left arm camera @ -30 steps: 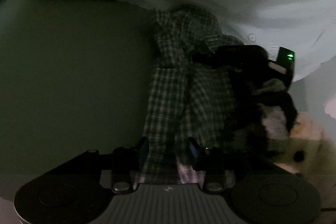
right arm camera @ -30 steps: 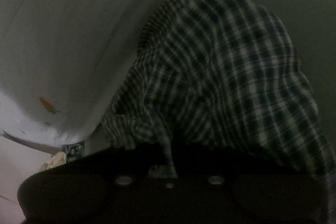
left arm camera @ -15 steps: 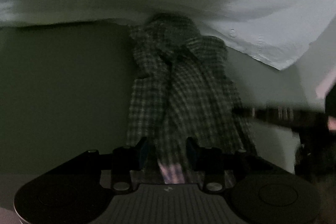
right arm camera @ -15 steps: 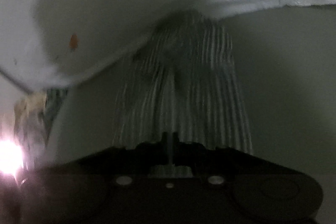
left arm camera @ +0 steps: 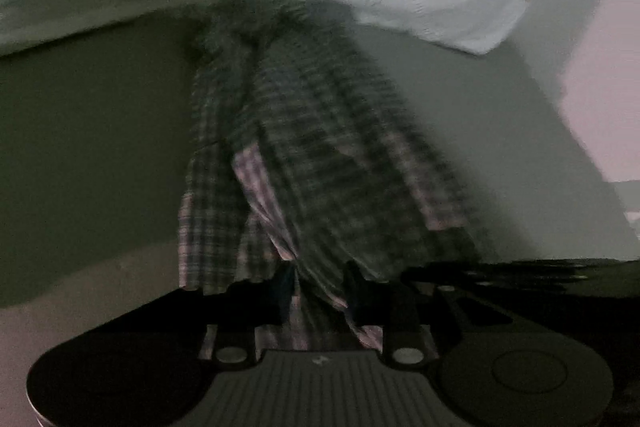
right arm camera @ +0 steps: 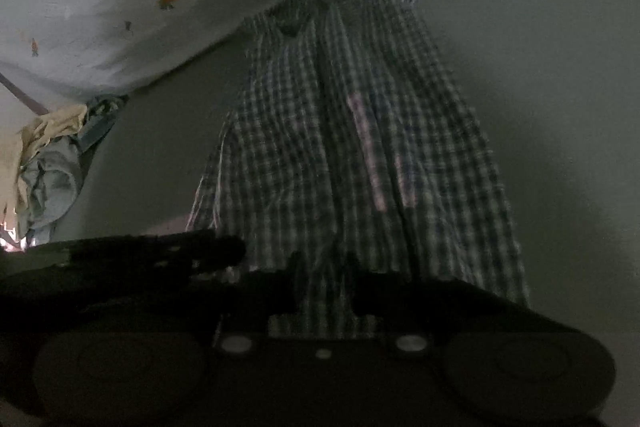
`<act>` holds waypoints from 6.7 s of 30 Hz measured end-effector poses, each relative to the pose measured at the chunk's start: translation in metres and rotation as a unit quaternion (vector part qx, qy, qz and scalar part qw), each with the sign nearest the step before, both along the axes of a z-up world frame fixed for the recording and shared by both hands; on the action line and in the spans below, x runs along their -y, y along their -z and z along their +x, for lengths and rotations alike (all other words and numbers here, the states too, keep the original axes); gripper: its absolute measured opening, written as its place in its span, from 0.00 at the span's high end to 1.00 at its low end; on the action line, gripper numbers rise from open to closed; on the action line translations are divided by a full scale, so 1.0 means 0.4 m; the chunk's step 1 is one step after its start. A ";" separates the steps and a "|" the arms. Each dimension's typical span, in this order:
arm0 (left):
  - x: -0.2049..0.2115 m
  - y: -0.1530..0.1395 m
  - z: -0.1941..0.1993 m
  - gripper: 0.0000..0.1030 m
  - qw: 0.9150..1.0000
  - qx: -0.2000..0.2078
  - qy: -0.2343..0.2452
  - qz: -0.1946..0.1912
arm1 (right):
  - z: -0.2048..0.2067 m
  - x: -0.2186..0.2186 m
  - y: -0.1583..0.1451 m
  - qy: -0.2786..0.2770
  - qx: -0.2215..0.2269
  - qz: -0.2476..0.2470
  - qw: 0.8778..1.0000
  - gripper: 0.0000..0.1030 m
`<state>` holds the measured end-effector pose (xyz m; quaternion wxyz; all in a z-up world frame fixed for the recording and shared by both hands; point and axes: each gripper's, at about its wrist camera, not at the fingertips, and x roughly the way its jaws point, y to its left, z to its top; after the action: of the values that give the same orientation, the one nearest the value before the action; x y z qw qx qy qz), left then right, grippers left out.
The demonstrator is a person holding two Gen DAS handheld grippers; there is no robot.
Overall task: Fold clothes
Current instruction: 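Grasp the shirt hem with both grippers and lift it toward the collar, then hold the hem with both grippers and fold it up toward the collar, then lower the folded hem onto the shirt near the collar with both grippers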
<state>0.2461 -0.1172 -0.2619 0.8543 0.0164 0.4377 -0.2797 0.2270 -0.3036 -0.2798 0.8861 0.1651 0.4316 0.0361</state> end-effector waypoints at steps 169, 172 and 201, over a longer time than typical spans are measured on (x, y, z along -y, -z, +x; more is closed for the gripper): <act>-0.365 0.052 -0.386 0.97 0.836 -0.303 -0.258 -0.379 | -0.549 0.381 -0.002 0.085 0.034 0.351 0.932 0.97; -0.360 0.020 -0.324 0.97 0.816 -0.301 -0.260 -0.419 | -0.476 0.381 -0.047 0.085 0.051 0.367 0.925 0.97; -0.224 0.039 0.118 0.39 0.941 -0.204 -0.204 -0.174 | -0.067 0.354 -0.035 0.103 -0.021 0.139 0.985 0.48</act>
<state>0.2932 -0.0277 -0.2775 0.7748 -0.2799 0.5411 -0.1689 0.2000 -0.4452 -0.2660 0.8441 0.3308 0.4221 0.0010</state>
